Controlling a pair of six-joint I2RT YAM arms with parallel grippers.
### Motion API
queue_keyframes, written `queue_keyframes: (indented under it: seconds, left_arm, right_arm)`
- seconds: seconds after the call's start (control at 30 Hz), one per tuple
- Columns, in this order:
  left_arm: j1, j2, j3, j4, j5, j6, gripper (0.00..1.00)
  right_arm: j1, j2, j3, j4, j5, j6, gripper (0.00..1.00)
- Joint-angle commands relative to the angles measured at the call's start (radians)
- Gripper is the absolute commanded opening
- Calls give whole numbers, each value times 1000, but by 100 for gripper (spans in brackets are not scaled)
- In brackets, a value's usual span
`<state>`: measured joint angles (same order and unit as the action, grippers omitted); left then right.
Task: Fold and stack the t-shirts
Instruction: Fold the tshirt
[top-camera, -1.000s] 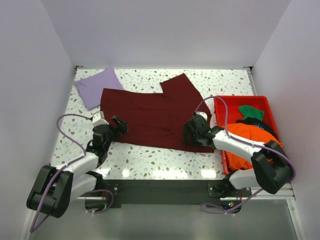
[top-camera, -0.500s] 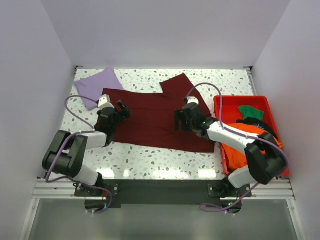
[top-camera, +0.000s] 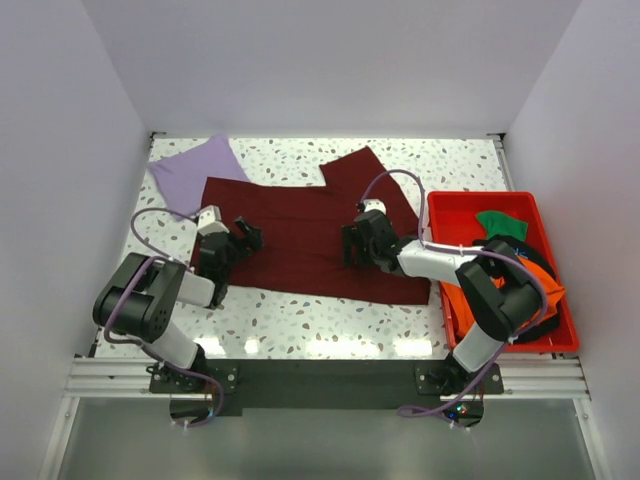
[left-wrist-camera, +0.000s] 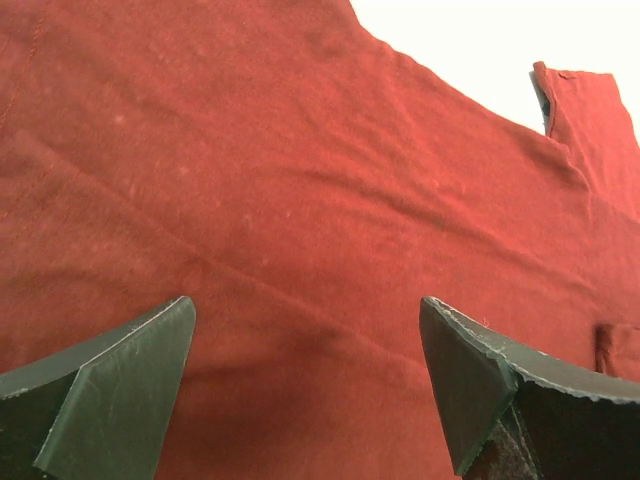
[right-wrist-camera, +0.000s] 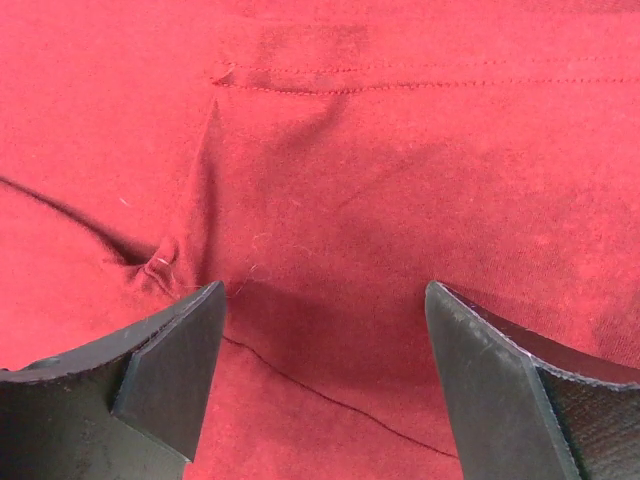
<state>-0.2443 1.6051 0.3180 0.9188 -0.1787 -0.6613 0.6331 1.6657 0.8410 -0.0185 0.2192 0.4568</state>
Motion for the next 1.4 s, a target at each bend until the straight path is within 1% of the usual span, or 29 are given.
queue_keyframes:
  seconds: [0.0,0.17,0.3,0.47,0.6,0.8,0.87,0.97,1.13,1.3,1.37]
  left_arm:
    - [0,-59,-54,-35,-8,-26,99]
    - [-1,-126,-83,-144,-19,-61,99]
    - [-6,-175,-123,-153,-19,-74,97]
    - [-12,-171,-109,-166,-13,-60,97]
    - [-19,-218,-93,-192,-34,-23,97]
    - [-55,-333,-44,-322,-103,29,97]
    - [-82,-341,-30,-347,-123,43,97]
    - [-133,-318,10,-359,-154,58,97]
    - [-207,-199,67,-313,-162,80,97]
    - [-230,-110,38,-264,-153,42,97]
    - [-234,-102,23,-261,-153,26,97]
  right_arm:
    - [4,23,-28,-35,-21,51,84]
    - [23,-12,-97,-99,-20,97,83]
    - [50,-55,-132,-127,-14,118,83]
    - [77,-90,-172,-175,12,140,83]
    - [86,-124,-201,-179,17,152,84]
    - [88,-176,-198,-213,32,151,84]
    - [88,-196,-189,-218,32,137,84]
    - [88,-213,-161,-230,43,118,84]
    - [94,-259,-108,-236,32,97,84]
    - [100,-255,-80,-189,6,74,84]
    - [102,-238,-63,-176,-6,66,84]
